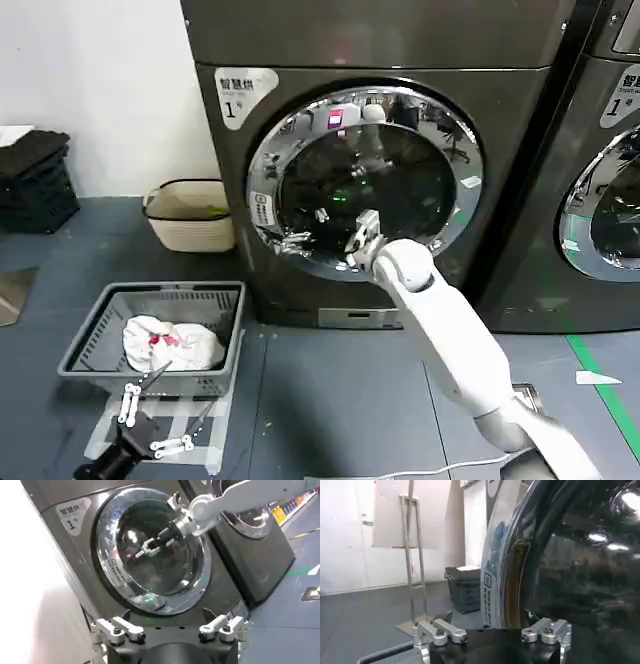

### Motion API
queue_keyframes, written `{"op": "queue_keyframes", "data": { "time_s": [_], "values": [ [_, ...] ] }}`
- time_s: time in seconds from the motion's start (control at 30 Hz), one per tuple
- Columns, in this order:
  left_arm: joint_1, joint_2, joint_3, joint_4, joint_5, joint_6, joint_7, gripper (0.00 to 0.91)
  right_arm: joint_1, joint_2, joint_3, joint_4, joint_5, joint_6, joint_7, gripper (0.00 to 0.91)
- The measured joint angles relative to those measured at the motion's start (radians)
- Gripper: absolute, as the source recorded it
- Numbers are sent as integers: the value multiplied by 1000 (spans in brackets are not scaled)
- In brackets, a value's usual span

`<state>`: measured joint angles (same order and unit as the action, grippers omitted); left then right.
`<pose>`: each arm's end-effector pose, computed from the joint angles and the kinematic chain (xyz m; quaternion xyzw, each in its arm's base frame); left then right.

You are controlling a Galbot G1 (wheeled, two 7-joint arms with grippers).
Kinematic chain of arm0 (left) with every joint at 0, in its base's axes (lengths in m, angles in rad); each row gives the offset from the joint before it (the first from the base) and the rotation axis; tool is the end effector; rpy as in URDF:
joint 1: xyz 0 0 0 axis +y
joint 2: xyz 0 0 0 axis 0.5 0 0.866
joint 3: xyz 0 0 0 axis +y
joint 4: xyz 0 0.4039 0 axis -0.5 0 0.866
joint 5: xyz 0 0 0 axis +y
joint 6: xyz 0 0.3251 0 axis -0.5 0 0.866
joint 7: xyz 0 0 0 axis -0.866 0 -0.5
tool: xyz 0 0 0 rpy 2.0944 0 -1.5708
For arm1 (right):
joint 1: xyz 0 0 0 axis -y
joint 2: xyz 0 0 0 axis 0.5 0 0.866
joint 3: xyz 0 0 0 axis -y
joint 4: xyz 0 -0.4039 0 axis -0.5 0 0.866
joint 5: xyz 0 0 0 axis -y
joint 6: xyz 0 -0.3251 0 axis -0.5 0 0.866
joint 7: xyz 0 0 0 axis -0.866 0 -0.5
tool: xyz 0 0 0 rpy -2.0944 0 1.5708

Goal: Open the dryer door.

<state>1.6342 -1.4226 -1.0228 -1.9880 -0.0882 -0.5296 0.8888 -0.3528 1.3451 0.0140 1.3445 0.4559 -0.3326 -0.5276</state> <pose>0.0798 0.1809 -0.3512 0.2818 0.9205 0.2506 0.1028 0.5321 0.0439 -0.2067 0.4613 -0.8868 0.0226 0.0177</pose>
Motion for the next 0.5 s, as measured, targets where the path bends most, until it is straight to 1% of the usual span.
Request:
{"op": "queue_keyframes", "data": {
  "time_s": [0.5],
  "values": [
    [0, -1, 1, 0, 0, -1, -1, 907, 42, 33, -22, -70, -8, 6, -11, 907]
  ]
}}
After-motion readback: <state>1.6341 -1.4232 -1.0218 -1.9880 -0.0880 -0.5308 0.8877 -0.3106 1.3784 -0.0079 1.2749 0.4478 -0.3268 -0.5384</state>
